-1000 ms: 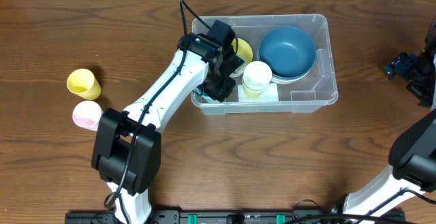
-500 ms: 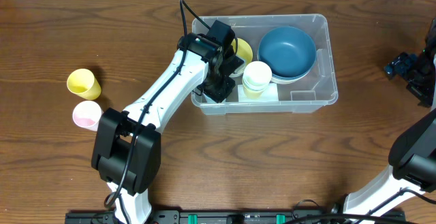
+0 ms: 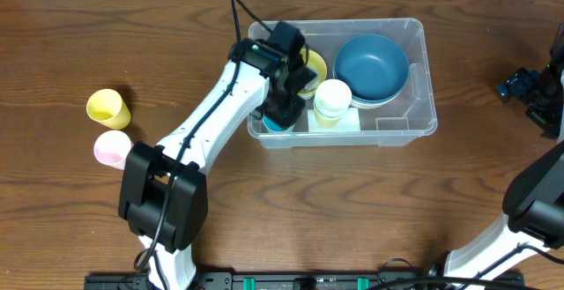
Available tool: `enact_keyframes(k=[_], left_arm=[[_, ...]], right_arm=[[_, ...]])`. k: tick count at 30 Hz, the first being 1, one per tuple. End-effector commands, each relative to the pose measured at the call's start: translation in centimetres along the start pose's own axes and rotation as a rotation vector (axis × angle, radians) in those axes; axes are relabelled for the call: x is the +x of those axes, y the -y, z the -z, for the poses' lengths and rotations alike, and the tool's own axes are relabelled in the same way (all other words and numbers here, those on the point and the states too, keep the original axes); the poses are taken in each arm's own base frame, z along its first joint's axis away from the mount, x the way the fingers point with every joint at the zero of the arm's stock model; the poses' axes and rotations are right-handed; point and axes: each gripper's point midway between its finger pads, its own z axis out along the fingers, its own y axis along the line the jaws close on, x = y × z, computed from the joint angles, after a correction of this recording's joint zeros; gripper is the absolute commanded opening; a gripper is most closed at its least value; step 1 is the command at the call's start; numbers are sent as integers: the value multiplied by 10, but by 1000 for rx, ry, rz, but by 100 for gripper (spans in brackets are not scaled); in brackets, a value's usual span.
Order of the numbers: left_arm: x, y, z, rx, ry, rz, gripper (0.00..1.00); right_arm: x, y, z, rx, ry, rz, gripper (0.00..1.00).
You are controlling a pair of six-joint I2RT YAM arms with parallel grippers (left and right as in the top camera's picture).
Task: Pack container
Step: 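Carry the blue cup into the bin's front left and lower it, then release the blue cup, move left gripper back, grasp the yellow cup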
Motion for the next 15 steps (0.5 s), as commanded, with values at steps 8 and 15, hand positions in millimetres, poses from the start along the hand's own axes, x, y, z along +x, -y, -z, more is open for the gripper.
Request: enact_keyframes(k=[8,15], left_arm=[[-24,-40,125,-279,246,188,42],[33,-137,169,-438,291,671,58]], right_arm=[[0,2,1,11,8,-15,99],[0,2,1,11,8,-15,99]])
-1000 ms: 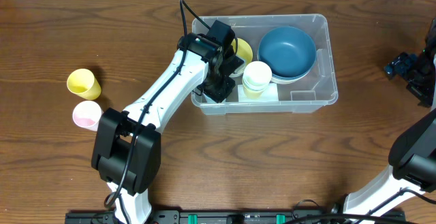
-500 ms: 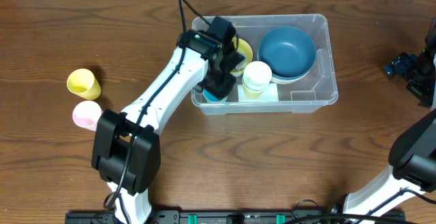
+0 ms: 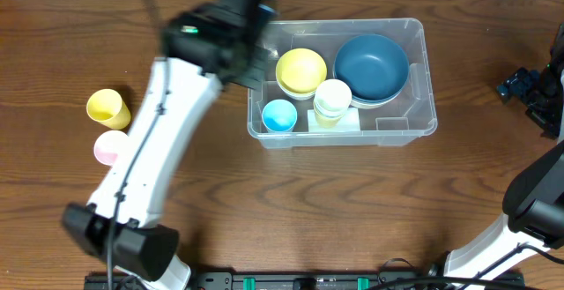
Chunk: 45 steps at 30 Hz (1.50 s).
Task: Pack container
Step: 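Release the blue cup, move left gripper back, grasp the yellow cup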
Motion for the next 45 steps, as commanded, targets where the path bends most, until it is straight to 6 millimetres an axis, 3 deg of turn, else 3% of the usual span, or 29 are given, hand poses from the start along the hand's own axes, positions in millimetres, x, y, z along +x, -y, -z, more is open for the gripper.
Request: enact_keyframes(k=[1,3,8,11,16,20,26,33,39,41,45], left_arm=[[4,-73,-2,-152,-4,307,60],[14,-114,-8,-200,-27,450,61],[49,-184,-29,-282,-115,645,61],[72,-214,-43,-313,-176,728,61],[104,-243,-70,-340,-273,839,61],[119,-251,-98,-333,-343,866,61],[123,-242,-144,-231,-399,885,60],[121,-239,-160,-200,-399,884,59],[118,-241,-162,-201,-383,881,11],[118,-241,-162,-201,-384,881,6],[118,-240,-162,-200,-386,879,6]], right_arm=[[0,2,1,11,8,-15,99],[0,2,1,11,8,-15,99],[0,2,1,11,8,-15,99],[0,2,1,11,8,-15,99],[0,2,1,11,8,-15,99],[0,2,1,11,8,-16,99],[0,2,1,11,8,-15,99],[0,2,1,11,8,-15,99],[0,2,1,11,8,-15,99],[0,2,1,11,8,-15,99],[0,2,1,11,8,-15,99]])
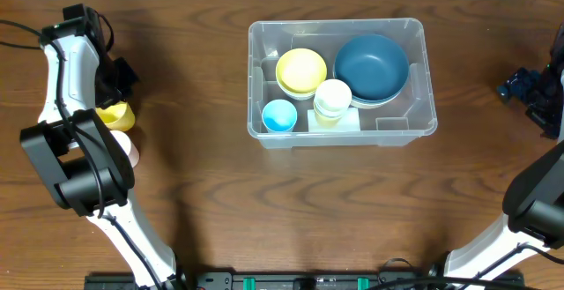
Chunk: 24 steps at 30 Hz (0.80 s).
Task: Pack container
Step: 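Release the blue cup, move left gripper back, grasp the yellow cup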
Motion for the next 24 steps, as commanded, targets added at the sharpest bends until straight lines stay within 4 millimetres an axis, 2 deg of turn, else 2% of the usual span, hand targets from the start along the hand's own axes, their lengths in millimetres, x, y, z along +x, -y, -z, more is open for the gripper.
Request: enact_keyframes(k=[1,6,10,17,22,24], left_arm=[[1,1,0,-1,-3,2,6],[6,15,1,21,-9,-42,6],[17,53,11,127,-18,-194,6],[46,105,47,168,51,-452,6],[69,134,82,199,125,-581,6],[73,139,97,188,169,-611,6]], right_arm=[[0,2,1,12,8,-15,99],[0,2,1,12,8,-15,99],[0,2,1,12,8,-15,99],[0,2,1,12,8,-15,99],[0,2,1,12,8,-16,99],[0,2,1,12,8,-16,99]])
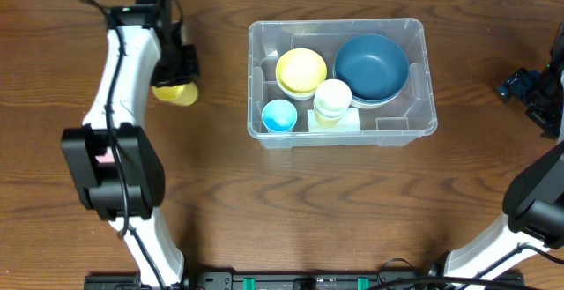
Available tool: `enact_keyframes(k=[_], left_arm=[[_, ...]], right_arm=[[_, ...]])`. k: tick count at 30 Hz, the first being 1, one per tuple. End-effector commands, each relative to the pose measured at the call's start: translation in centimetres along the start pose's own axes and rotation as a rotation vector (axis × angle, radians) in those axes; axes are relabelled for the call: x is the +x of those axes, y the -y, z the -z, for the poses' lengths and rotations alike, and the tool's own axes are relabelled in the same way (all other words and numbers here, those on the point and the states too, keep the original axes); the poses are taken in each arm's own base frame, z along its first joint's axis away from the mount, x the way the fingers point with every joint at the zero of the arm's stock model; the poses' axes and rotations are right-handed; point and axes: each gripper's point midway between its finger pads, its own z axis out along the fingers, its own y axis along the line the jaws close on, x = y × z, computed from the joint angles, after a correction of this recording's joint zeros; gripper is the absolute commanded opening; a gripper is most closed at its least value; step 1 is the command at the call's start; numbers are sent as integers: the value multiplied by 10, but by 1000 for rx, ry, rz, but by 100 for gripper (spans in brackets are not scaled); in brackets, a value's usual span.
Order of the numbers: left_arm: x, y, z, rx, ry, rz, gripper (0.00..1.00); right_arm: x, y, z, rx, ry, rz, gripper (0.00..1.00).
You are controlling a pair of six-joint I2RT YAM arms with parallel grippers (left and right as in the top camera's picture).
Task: Pack container
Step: 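Release the blue cup, move left gripper back, grasp the yellow cup, then carry the yellow cup into the bin and drop it onto the blue cup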
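A clear plastic container (414,114) stands at the middle back. It holds a yellow bowl (300,70), a blue bowl (371,66), a cream cup stack (332,100) and a light blue cup (279,115). My left gripper (179,77) is left of the container, shut on a yellow cup (175,94) that lies on its side above the table. Only a sliver of a pink cup (105,157) shows under the left arm. My right gripper (527,87) sits at the far right edge, its jaws too small to read.
The left arm's white links (123,70) run from the front left up to the back left. The right arm's base (529,211) occupies the right front corner. Brown wooden table (308,202) lies all around the container.
My left gripper has moved right from the far left edge toward the container, and the yellow cup has come with it, off its spot beside the pink cup.
My left gripper was down in the container's front left corner over the light blue cup. Then it was outside the container with that cup left inside. Then it was at the yellow cup on the far left, and now holds it nearer the container.
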Motion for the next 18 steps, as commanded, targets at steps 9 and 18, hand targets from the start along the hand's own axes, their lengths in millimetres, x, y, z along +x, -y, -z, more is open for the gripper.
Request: enact_keyframes(k=[9,18], left_arm=[[4,33,111,-95,268,-168,6],[75,125,160,24,302,-466,6]], right_arm=[[0,2,1,11,8,-16,99],[0,2,1,11,8,-16,99]])
